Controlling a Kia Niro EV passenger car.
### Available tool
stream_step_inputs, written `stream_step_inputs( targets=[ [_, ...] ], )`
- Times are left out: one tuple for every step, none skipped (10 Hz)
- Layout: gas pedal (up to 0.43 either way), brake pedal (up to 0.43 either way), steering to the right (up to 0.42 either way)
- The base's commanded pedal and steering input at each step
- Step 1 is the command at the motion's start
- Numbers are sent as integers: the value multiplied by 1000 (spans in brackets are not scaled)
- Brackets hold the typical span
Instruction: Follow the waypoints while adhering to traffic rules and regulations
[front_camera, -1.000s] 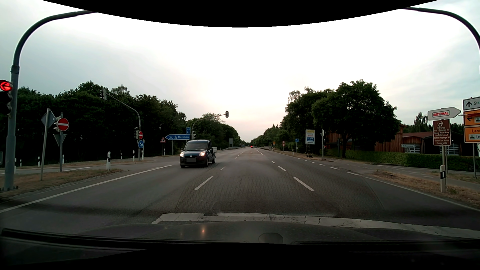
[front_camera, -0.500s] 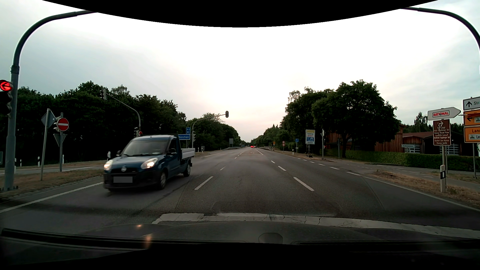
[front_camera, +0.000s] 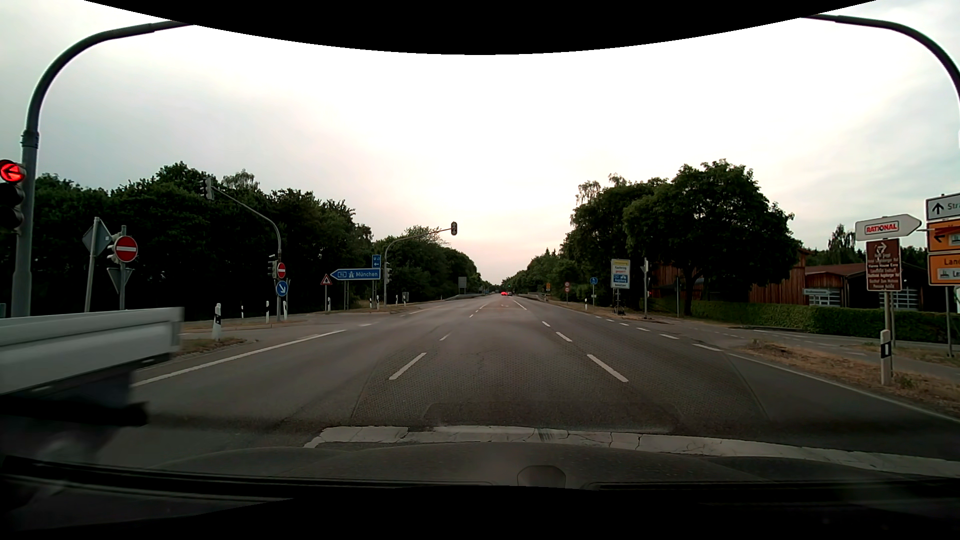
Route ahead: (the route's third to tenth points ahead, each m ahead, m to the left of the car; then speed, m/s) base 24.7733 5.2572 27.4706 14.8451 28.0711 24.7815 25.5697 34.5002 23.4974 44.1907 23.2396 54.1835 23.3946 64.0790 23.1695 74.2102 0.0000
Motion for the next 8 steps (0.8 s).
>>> stream_step_inputs(
  targets=[
    [0,232,-1],
    [0,232,-1],
    [0,232,-1],
    [0,232,-1],
    [0,232,-1],
    [0,232,-1],
    [0,232,-1],
    [0,232,-1]
  ],
)
